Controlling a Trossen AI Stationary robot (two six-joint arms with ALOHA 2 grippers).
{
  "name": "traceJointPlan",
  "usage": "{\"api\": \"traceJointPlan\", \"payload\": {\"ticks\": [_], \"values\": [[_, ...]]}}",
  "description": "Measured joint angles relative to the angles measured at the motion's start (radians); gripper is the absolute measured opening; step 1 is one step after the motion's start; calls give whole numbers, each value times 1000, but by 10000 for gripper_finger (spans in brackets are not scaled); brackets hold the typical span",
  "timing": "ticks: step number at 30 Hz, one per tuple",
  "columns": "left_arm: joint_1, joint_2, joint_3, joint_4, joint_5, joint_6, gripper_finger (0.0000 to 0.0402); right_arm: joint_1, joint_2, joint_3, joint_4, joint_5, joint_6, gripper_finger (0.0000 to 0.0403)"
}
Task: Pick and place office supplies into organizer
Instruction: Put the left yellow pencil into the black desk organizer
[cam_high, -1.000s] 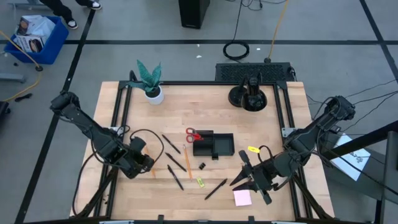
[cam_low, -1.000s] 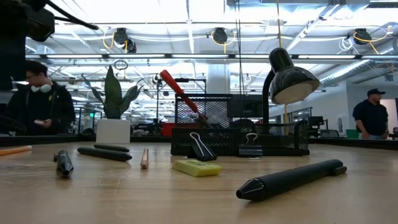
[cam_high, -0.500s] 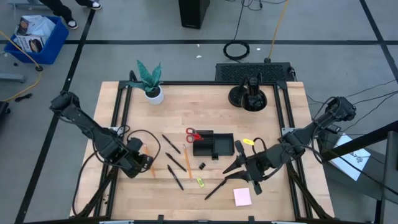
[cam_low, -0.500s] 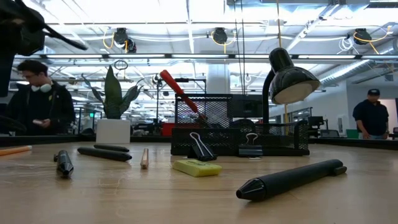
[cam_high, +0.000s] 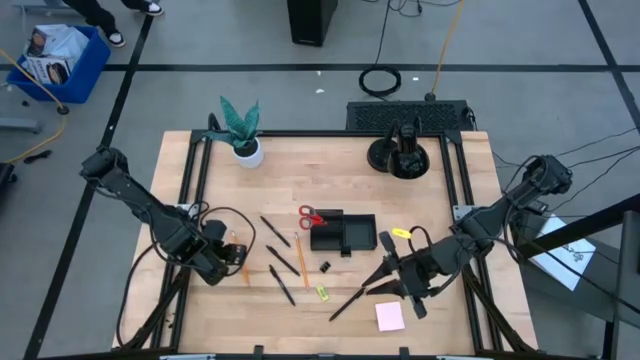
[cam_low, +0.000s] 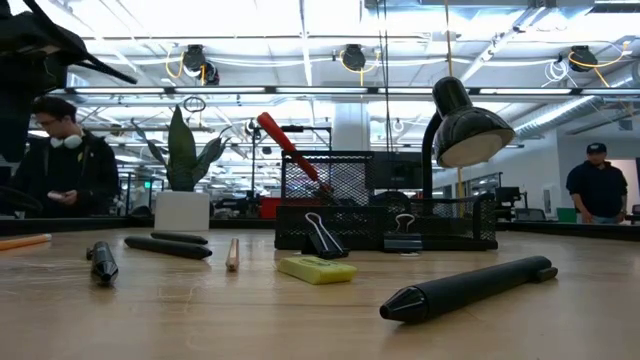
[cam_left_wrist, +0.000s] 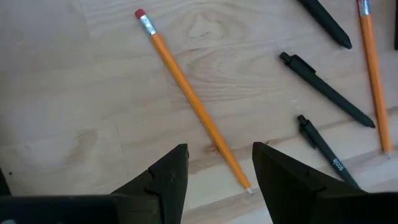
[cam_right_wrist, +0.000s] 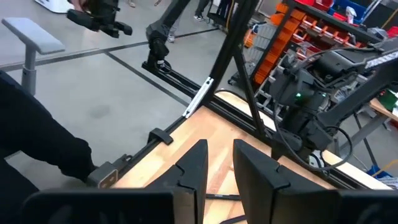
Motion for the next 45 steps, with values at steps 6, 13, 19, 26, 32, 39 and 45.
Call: {"api": "traceJointPlan", "payload": {"ticks": [6,13,19,26,32,39,45], "values": [[0,1,0,2,-47,-79,184,41,0,0,0,0,33,70],[26,30,0,8,-39,-165,184,81,0,0,0,0,30,70],[63,106,0,36,42,-197,184,94,0,0,0,-1,27,70],[103,161,0,62,51,-200,184,94,0,0,0,-1,8,70],[132,188,0,58,54,-196,184,94,0,0,0,-1,0,70],[147,225,0,59,66,-189,184,94,0,0,-1,-1,-2,70],[151,247,0,60,84,-186,184,94,0,0,-5,-1,-3,70]]}}
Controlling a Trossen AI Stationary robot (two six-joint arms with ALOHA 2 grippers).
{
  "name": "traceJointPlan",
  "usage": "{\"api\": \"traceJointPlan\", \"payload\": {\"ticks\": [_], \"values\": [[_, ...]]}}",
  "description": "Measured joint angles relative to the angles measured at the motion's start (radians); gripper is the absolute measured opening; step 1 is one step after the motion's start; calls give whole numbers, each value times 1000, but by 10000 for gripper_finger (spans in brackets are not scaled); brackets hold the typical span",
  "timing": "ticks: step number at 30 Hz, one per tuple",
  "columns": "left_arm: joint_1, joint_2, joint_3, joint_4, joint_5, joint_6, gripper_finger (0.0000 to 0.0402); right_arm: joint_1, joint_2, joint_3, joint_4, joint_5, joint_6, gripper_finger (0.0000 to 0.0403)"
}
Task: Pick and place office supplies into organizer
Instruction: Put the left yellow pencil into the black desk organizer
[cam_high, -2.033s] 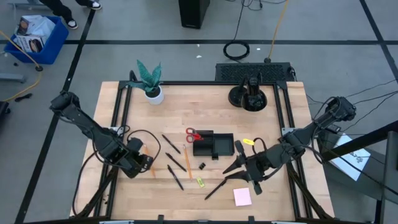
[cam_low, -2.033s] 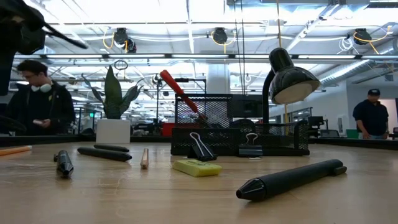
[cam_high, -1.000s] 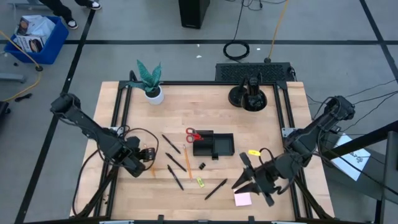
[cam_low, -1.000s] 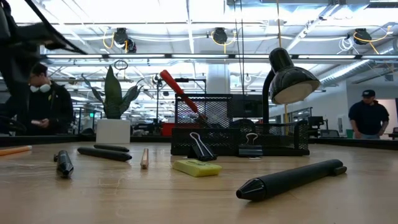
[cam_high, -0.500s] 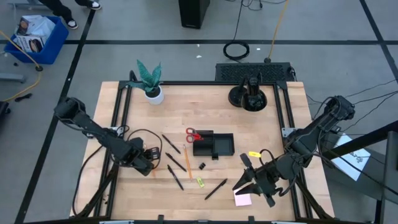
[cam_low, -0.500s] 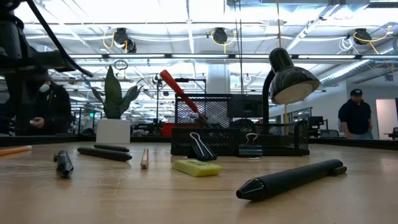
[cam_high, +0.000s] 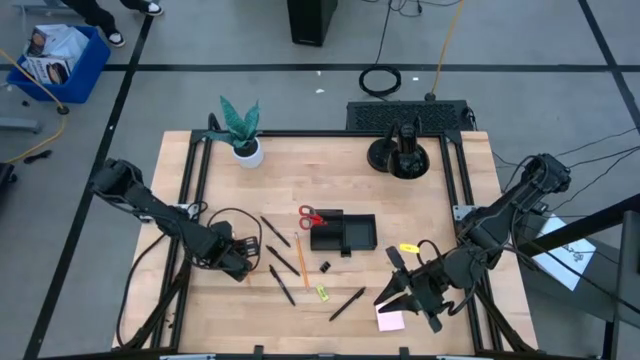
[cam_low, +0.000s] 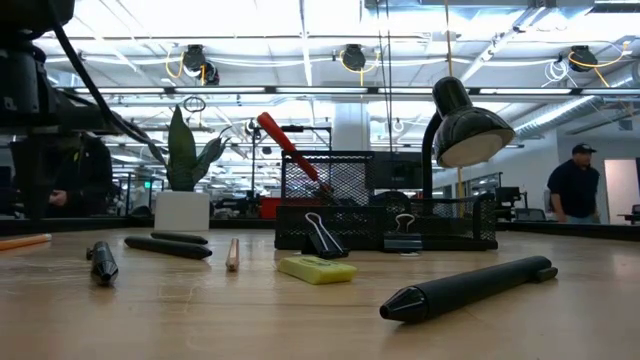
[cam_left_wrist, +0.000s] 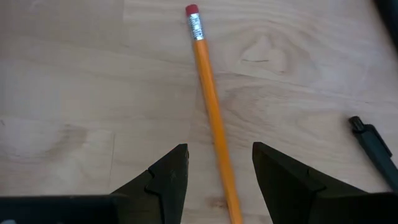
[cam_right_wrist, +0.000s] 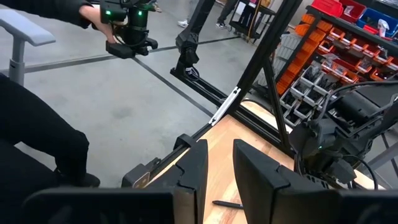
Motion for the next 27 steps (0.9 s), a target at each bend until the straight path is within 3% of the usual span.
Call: {"api": "traceJointPlan", "payload": {"ticks": [27], "values": [[0,18,0,26,26,-22,184,0,0,0,-3,0,0,70]]}}
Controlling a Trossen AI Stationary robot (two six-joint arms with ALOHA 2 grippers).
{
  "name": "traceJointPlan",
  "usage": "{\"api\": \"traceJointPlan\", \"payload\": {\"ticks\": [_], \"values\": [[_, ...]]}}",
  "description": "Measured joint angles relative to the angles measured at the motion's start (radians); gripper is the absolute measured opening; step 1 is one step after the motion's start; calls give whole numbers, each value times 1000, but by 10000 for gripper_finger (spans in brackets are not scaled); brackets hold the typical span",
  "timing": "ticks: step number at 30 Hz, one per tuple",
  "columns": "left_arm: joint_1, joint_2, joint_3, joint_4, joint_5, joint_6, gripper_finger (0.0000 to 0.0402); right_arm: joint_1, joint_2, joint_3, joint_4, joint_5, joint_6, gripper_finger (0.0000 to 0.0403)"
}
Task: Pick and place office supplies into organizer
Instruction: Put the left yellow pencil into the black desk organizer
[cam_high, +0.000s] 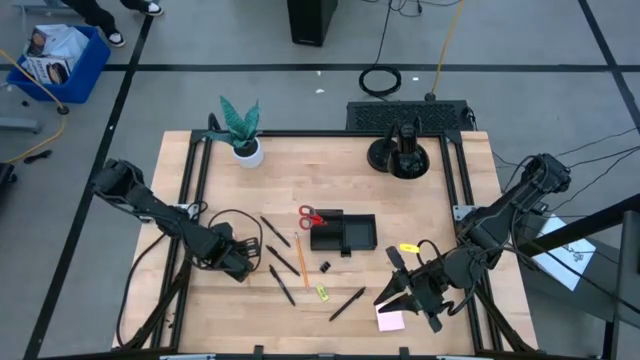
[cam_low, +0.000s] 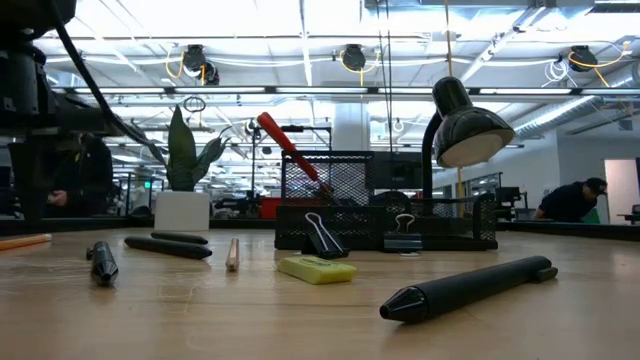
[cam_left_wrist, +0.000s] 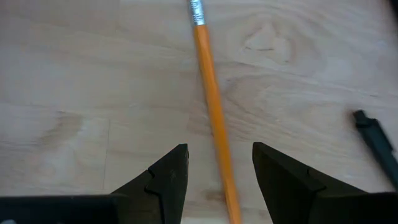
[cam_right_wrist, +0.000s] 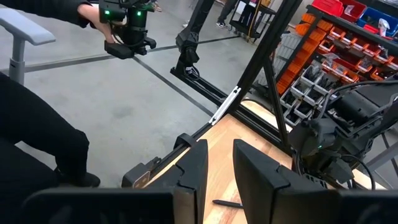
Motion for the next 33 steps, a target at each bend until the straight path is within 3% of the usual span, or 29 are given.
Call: {"api": "traceJointPlan", "payload": {"ticks": [6,33], "values": [[0,49,0,23,28,1,184,0,0,0,0,0,-2,70],[10,50,0,51,9,-5,184,0,0,0,0,0,-5,70]]}}
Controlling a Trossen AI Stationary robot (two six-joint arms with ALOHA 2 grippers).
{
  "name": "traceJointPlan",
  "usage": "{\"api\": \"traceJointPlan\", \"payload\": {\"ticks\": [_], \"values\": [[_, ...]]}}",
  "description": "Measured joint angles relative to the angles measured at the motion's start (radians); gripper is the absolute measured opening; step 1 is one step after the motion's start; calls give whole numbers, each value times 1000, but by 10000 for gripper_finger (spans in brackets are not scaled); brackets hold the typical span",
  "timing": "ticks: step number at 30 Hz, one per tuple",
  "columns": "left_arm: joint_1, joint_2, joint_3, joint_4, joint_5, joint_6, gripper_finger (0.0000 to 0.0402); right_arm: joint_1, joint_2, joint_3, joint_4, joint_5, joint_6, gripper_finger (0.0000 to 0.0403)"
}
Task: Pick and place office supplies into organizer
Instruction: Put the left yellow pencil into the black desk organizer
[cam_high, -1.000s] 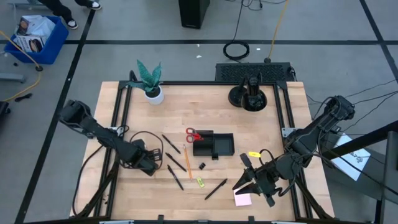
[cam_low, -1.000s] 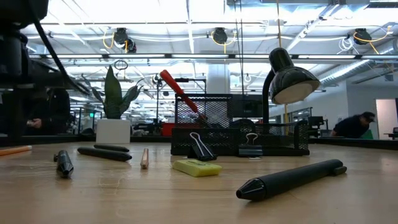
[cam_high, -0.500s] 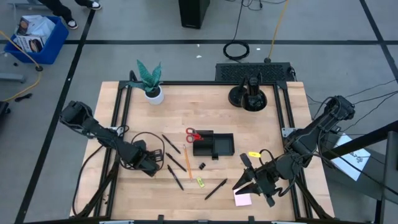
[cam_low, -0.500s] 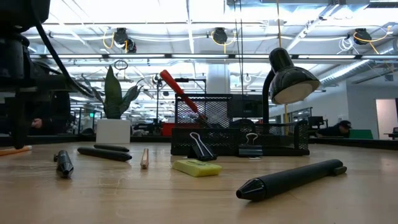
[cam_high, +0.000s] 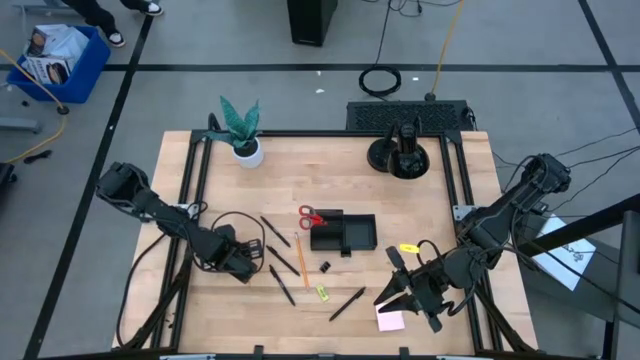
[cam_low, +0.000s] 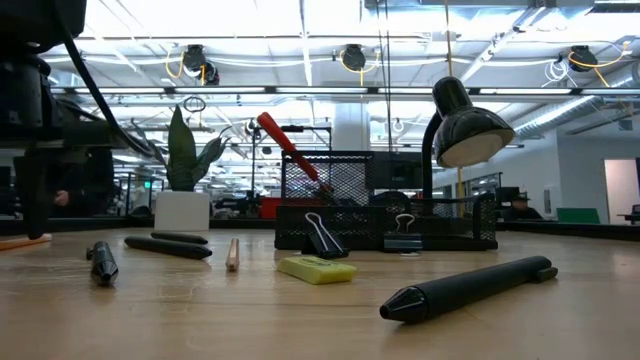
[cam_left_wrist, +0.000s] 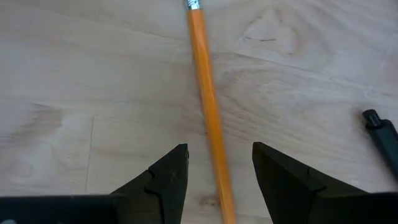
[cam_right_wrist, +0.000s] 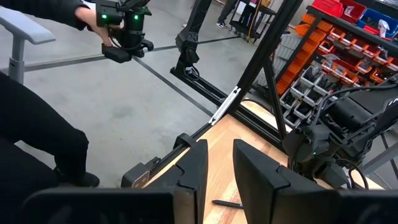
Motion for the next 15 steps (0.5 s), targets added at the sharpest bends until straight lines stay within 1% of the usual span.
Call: {"api": "traceJointPlan", "payload": {"ticks": [15], "values": [[0,0,0,0,14,-1,184,0,0,0,0,0,0,70]]}}
